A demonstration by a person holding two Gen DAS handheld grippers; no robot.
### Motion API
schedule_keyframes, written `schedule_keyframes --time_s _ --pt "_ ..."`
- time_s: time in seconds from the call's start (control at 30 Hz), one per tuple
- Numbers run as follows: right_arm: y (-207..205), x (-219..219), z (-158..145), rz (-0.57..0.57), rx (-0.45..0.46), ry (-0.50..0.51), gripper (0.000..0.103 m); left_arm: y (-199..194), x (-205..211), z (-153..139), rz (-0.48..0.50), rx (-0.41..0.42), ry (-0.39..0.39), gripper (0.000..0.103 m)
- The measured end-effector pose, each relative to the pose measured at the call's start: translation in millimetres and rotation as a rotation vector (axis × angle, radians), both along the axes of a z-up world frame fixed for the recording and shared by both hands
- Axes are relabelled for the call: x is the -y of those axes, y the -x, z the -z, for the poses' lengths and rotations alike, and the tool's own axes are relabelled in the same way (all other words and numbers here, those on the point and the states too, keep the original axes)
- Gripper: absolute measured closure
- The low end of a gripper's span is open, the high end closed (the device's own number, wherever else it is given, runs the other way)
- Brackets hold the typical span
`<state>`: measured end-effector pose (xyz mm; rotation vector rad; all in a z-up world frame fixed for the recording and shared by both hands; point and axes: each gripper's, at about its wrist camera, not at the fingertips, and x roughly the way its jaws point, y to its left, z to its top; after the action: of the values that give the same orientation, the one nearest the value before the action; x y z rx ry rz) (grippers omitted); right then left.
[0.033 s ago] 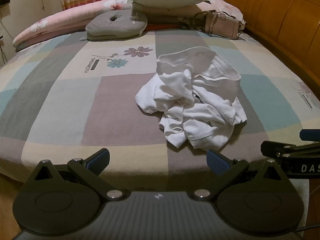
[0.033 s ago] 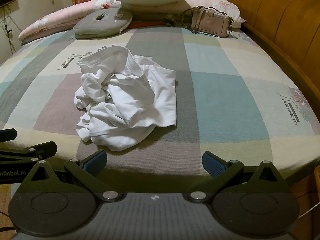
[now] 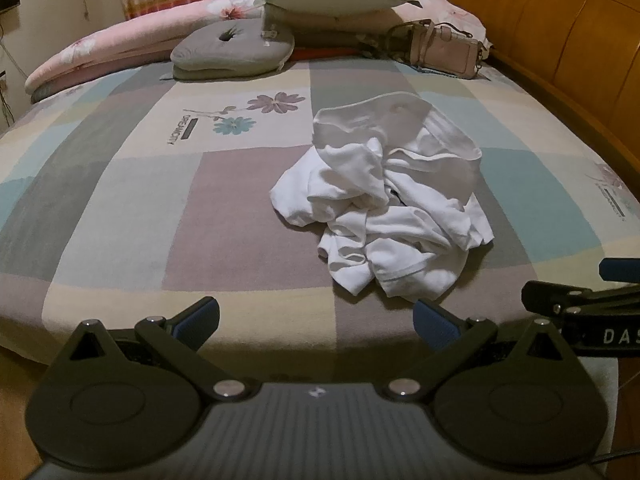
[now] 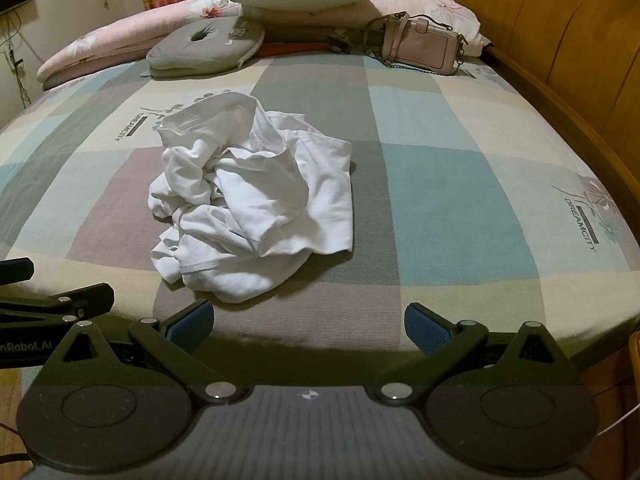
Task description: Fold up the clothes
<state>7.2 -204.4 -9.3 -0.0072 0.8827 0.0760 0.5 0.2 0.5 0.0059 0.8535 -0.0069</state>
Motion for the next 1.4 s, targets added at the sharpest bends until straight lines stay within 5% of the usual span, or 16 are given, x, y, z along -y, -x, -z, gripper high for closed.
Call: schedule_keyframes --time_s 1.4 --pt "-3 -7 -1 -0.023 0.008 0.009 0.0 -11 2 -6 0.008 -0.007 -0.023 0.001"
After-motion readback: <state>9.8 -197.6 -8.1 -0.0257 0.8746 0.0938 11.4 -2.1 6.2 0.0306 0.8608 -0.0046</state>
